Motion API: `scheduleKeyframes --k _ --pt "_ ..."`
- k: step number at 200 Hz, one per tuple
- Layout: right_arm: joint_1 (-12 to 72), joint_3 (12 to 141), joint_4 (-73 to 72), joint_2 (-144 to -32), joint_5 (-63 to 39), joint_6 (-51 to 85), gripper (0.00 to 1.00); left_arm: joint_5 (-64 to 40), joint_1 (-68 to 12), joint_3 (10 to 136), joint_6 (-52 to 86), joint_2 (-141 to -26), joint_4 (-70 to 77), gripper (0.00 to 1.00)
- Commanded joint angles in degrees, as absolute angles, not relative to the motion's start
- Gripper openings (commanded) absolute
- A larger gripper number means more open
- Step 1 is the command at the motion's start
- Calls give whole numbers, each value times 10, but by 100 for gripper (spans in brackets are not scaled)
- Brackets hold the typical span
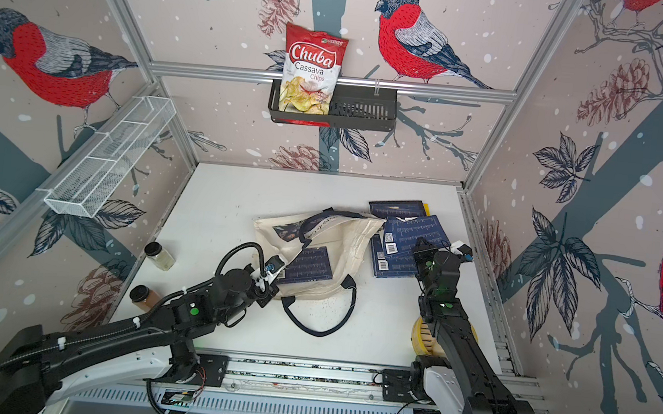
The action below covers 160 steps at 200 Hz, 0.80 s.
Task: Take out the books from the canvas bag
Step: Place the book on the book.
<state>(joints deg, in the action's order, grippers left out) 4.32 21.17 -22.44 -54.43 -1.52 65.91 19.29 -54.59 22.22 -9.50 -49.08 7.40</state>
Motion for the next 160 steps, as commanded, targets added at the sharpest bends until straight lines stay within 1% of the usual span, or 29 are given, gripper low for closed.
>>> scheduleKeyframes --k 1,53,97,160 --pt "41 210 -270 -557 -19 666 0 185 -545 228 -98 -489 97 0" --pt "34 190 -290 -587 -12 674 0 185 -545 228 -98 -488 96 0" --pt "42 171 -330 -630 -27 698 0 185 -545 229 -98 -489 96 0" --pt "102 151 -326 -661 62 773 0 187 -545 229 -98 -490 95 0"
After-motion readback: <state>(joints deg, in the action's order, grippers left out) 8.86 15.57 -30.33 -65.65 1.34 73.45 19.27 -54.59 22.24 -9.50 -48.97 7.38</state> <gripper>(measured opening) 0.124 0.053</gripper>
